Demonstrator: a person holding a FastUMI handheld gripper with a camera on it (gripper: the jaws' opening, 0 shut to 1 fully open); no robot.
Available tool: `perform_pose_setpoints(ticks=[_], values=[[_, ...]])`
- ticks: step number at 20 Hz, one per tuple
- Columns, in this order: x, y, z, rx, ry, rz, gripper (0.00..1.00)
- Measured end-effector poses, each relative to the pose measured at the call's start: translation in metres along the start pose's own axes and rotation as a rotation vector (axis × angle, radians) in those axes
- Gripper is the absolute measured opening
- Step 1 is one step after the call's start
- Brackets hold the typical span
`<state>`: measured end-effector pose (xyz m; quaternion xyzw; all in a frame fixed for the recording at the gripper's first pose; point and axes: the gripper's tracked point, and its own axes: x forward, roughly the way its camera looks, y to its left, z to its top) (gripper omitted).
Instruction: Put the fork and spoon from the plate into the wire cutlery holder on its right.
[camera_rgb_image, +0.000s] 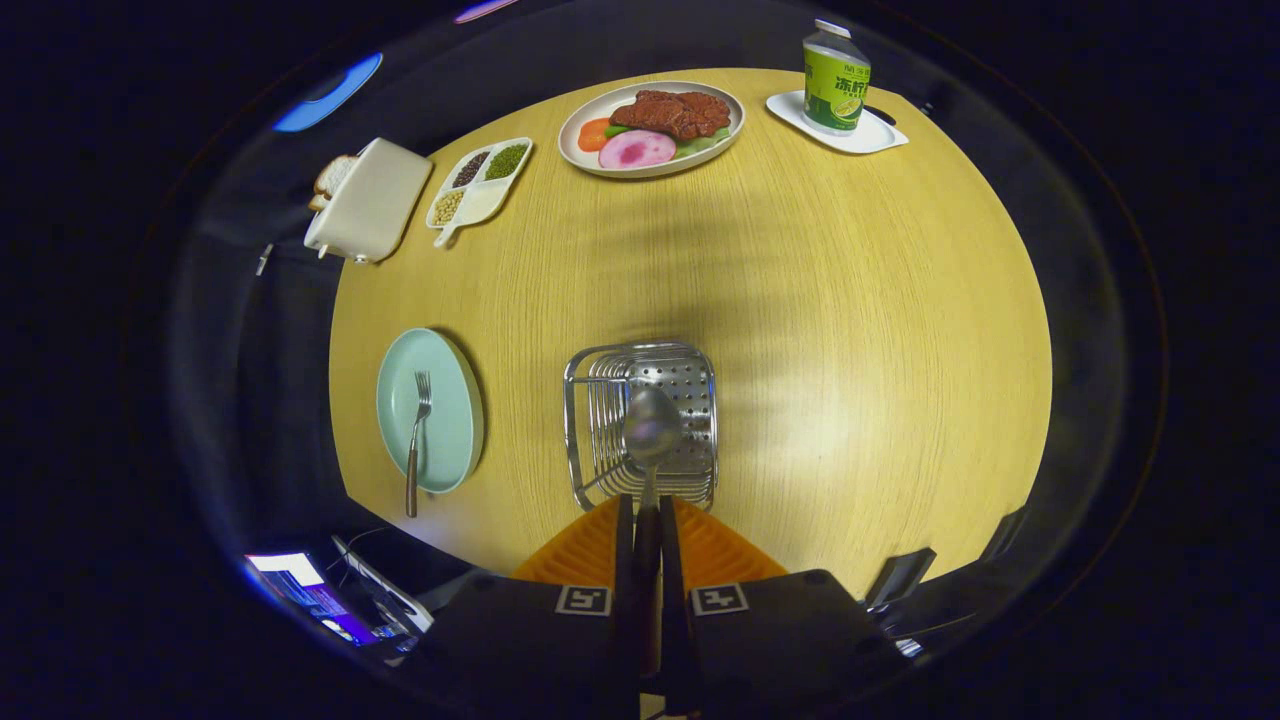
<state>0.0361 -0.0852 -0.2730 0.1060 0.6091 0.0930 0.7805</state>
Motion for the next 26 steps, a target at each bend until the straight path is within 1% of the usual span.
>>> perform_pose_setpoints(ticks=[2, 3, 4, 5, 7, 10, 14, 15, 16, 17, 21, 23, 26], values=[[-0.011, -0.001, 0.010, 0.010, -0.047, -0.008, 0.34], [-0.020, 0.003, 0.016, 0.020, -0.083, 0.009, 0.47], [-0.031, 0.010, 0.023, 0.031, -0.122, 0.038, 0.54], [-0.044, 0.019, 0.028, 0.038, -0.164, 0.066, 0.71], [-0.062, 0.035, 0.036, 0.041, -0.241, 0.100, 0.74], [-0.087, 0.069, 0.042, 0.024, -0.329, 0.155, 0.74], [-0.109, 0.125, 0.050, -0.049, -0.458, 0.202, 0.75], [-0.110, 0.139, 0.052, -0.068, -0.484, 0.208, 0.84], [-0.108, 0.154, 0.052, -0.089, -0.502, 0.216, 0.95], [-0.105, 0.165, 0.049, -0.108, -0.510, 0.215, 0.99], [-0.075, 0.219, 0.028, -0.193, -0.470, 0.230, 0.98], [-0.053, 0.237, 0.017, -0.236, -0.443, 0.222, 0.99], [-0.012, 0.259, 0.000, -0.252, -0.371, 0.205, 0.99]])
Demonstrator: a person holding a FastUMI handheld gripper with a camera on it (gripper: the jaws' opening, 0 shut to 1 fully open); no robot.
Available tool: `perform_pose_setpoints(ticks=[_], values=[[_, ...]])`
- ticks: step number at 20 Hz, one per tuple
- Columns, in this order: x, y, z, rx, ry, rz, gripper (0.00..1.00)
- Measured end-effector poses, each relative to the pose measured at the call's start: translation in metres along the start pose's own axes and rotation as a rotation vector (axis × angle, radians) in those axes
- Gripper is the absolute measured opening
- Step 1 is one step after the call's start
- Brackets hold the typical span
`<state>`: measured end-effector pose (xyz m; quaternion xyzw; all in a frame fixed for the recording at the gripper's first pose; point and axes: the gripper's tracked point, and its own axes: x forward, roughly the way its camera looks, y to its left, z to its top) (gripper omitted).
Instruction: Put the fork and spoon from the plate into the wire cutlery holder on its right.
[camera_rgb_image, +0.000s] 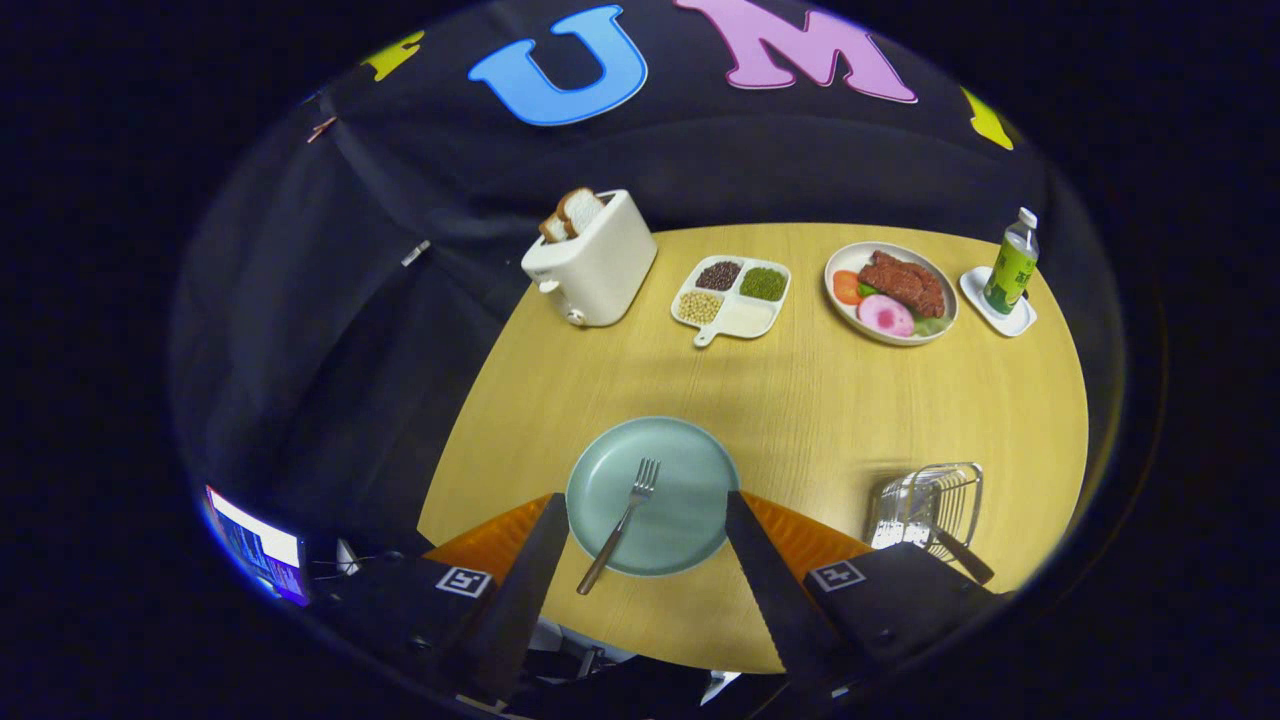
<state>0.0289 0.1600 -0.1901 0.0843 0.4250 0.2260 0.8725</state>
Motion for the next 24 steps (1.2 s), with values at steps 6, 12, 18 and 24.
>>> perform_pose_setpoints(ticks=[6, 12, 18, 24], values=[[0.067, 0.023, -0.050, -0.013, 0.126, -0.046, 0.99], [0.115, 0.014, -0.092, 0.035, 0.259, -0.127, 0.99], [0.133, 0.005, -0.112, 0.063, 0.325, -0.177, 0.96], [0.134, 0.000, -0.127, 0.074, 0.391, -0.181, 0.62]])
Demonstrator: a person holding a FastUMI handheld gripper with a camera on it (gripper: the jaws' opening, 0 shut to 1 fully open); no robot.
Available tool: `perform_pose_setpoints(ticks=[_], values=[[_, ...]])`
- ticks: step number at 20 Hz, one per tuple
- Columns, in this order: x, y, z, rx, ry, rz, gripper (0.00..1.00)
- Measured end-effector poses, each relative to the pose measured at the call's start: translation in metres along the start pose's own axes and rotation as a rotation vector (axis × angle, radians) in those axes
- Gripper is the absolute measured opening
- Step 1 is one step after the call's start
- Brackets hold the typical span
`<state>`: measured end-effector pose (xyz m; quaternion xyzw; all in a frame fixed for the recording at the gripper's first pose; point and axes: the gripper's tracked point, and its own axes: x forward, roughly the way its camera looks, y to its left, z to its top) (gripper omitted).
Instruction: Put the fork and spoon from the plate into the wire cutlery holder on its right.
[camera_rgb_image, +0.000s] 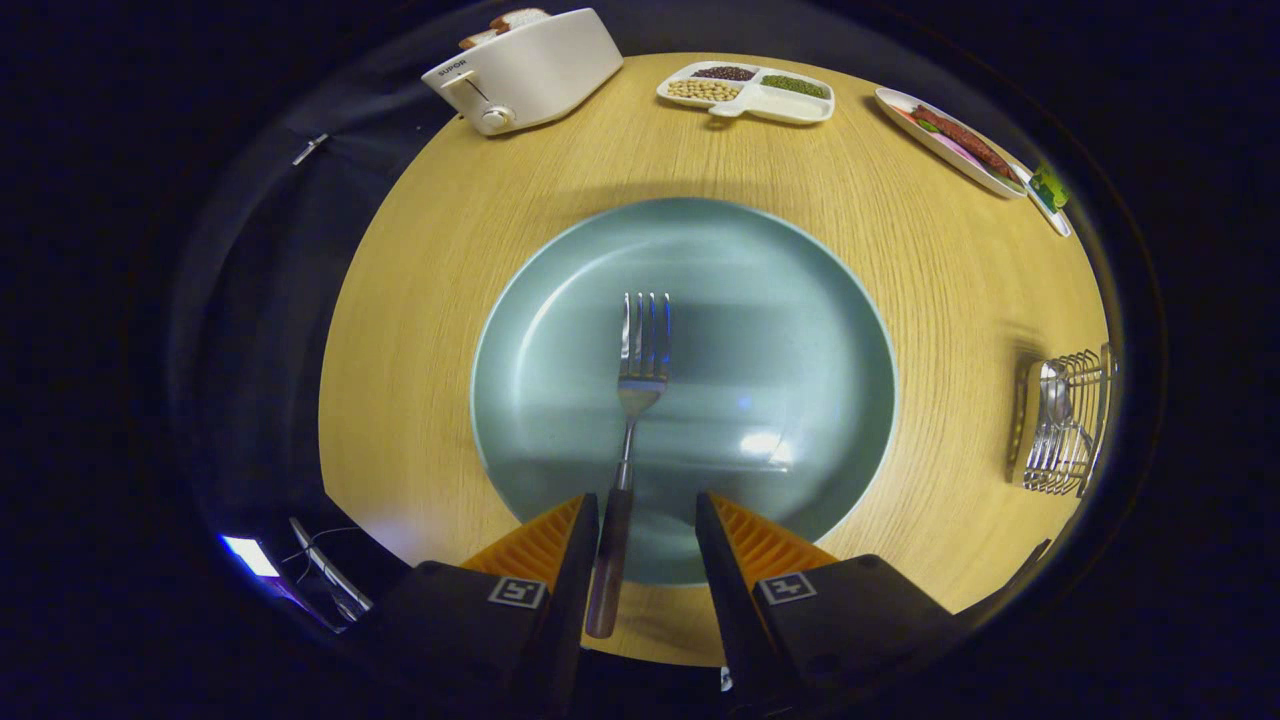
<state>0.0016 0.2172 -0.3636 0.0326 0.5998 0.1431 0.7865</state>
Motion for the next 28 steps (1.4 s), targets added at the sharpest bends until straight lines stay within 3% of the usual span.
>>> perform_pose_setpoints(ticks=[2, 3, 5, 9, 15, 21, 28], values=[[0.006, -0.002, 0.001, 0.007, 0.001, 0.000, 0.47], [0.004, -0.003, 0.001, 0.005, 0.008, 0.001, 0.31], [0.004, -0.005, 0.003, -0.008, -0.006, 0.011, 0.15], [0.003, -0.003, 0.003, -0.072, -0.025, 0.056, 0.09], [-0.018, -0.012, 0.020, -0.025, -0.090, 0.087, 0.09], [-0.080, -0.040, 0.026, -0.038, -0.125, 0.127, 0.09], [-0.160, -0.120, 0.026, -0.069, -0.115, 0.119, 0.09]])
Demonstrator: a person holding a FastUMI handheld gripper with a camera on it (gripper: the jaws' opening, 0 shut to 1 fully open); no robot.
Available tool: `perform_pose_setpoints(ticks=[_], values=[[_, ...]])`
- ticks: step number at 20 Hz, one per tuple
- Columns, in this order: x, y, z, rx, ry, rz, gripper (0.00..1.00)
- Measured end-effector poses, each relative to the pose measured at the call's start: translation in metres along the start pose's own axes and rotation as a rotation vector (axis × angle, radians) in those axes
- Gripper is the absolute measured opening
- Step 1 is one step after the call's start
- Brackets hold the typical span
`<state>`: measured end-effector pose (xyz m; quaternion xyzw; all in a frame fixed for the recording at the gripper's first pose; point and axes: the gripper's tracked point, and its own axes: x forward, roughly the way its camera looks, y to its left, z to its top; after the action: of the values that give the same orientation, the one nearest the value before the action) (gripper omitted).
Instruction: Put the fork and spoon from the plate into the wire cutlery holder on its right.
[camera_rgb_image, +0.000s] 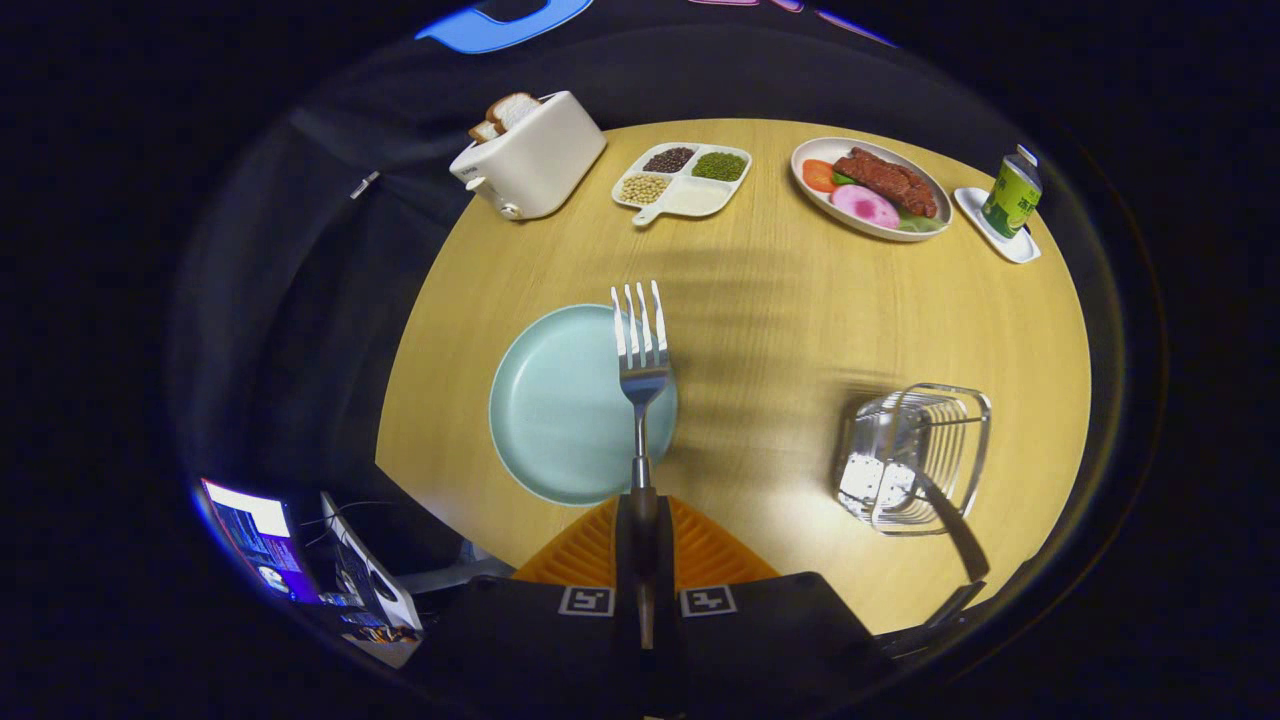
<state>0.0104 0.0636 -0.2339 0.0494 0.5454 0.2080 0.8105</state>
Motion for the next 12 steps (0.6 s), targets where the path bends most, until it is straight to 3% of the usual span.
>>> perform_pose_setpoints(ticks=[7, 12], values=[[-0.060, -0.082, 0.000, -0.019, 0.069, -0.055, 0.09], [-0.072, -0.116, -0.021, -0.018, 0.226, -0.063, 0.09]])
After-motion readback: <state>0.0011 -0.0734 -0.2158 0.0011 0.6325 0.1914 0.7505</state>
